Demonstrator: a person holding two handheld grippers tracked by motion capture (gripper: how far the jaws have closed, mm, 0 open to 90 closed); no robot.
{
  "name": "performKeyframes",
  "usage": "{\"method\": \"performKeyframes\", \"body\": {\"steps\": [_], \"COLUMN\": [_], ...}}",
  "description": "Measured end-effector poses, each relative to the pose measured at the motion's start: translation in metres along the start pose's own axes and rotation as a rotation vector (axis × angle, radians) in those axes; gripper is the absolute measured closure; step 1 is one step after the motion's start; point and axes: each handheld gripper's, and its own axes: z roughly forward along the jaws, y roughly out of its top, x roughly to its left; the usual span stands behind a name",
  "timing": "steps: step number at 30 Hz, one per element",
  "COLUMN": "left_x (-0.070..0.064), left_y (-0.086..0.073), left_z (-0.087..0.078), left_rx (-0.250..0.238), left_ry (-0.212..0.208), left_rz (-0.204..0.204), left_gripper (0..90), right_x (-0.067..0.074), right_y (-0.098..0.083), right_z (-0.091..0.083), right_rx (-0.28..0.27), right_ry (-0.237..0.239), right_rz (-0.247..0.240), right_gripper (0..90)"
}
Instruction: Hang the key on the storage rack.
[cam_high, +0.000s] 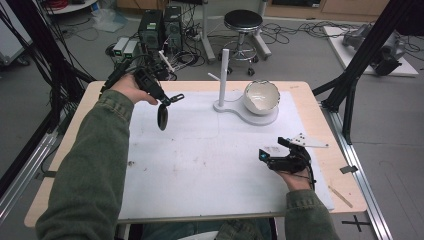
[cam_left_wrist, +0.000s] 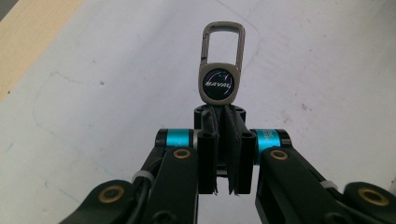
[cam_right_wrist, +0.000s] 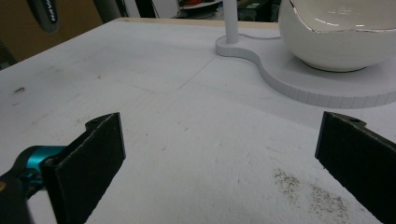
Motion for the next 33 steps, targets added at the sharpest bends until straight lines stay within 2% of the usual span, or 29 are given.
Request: {"method": "performKeyframes", "body": {"steps": [9,12,14,18,22,27,30,33], "left_x": [0.000,-0.003,-0.005,-0.007,-0.010,-0.013,-0.014,-0.019], "left_y": [0.029,0.036,0.040,0.053,0.067,0.083,0.092,0.100], "left_z": [0.008,0.007,0.005,-0.001,-0.006,-0.007,-0.008,-0.009], "left_rx": [-0.010,-0.022,-0.016,-0.015,-0.041,-0.039,-0.049,-0.064], "left_ry": [-0.003,-0.025,-0.019,0.019,-0.003,0.017,0.020,0.025], "left_rz": [0.025,0.029,0.043,0.056,0.071,0.082,0.076,0.090], "left_gripper": [83.7,83.5,83.5,83.5,83.5,83.5,83.5,83.5], "right_x": [-0.001,-0.002,-0.002,-0.003,-0.003,-0.004,-0.004,-0.005], "right_y": [-0.001,-0.001,-0.001,-0.001,0.000,0.000,0.000,0.000], "right_z": [-0.002,-0.003,-0.003,-0.001,-0.001,0.000,0.000,-0.001], "right_rx": [-0.001,-0.009,-0.009,-0.016,-0.018,-0.023,-0.024,-0.031], "right_ry": [0.000,0.002,0.001,0.003,0.008,0.014,0.016,0.015], "right_rz": [0.016,0.016,0.021,0.019,0.031,0.034,0.034,0.032], "right_gripper": [0.6,0.6,0.6,0.6,0.6,0.6,0.6,0.6]}}
